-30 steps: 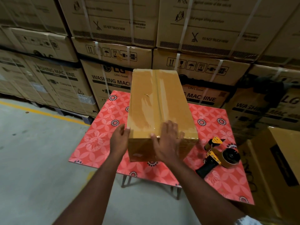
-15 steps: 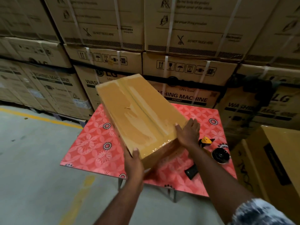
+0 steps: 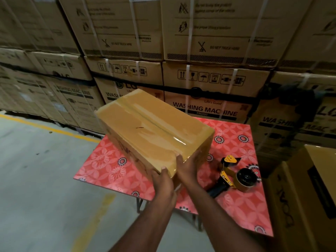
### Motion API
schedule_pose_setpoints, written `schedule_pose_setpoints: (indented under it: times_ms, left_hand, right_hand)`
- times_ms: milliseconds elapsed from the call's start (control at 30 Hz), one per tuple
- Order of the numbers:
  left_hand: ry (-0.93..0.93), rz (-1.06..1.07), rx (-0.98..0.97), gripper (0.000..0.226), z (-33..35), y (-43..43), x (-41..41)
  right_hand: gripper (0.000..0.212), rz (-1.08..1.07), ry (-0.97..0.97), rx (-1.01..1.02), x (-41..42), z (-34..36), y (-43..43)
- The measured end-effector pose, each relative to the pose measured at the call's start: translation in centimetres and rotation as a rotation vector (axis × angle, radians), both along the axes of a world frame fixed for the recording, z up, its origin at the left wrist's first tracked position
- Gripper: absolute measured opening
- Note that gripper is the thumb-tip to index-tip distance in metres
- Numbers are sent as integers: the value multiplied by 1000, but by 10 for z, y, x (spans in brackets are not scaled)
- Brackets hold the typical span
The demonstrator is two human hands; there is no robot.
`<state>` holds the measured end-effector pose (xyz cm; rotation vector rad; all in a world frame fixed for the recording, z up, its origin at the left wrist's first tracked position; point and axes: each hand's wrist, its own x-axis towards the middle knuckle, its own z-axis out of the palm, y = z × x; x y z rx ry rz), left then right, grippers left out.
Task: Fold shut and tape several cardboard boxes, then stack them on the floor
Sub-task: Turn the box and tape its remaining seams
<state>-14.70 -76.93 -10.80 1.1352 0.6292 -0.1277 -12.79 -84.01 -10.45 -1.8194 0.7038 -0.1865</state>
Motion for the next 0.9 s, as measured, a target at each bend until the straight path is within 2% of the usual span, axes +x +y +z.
schedule_pose_setpoints:
  times_ms: [67,100,133,200,267,333,400,533,633,800,900]
  left_hand:
    - [-8,-64,17,17,2,-14,-1]
    - [-5,-123,58,15,5,-20,1]
    - [2,-173,79,20,9,-24,4]
    - [11,-205,154,45,8,-26,16]
    - [-4,-173,215,40,6,-22,32]
    - [-14,-131,276,32,5,-15,50]
    - [-29,-81,321,43,0,-3,68]
    - [-13,-41,472,65,-5,41,110]
    - [-36,-20,473,80,-5,82,154]
    - [1,61,555,95,7,154,212]
    - [8,61,605,107,21,190,234]
  right_hand:
    - [88,87,-46,13,3,7,-38]
    - [85,107,-56,-1,9,6,-57]
    - [83,109,-52,-24,17,4,-73]
    - [74,41,16,-95,27,10,-84]
    - [67,-51,80,-275,23,22,-63]
    - [78,-71,91,-438,9,28,-29]
    - [83,-37,65,-580,-2,22,-12]
    - [72,20,64,-743,1,10,-34]
    - [69,70,71,-808,16,10,-71]
    - [79,42,109,-854,43,10,-116]
    - [69,-58,151,-865,50,8,-102]
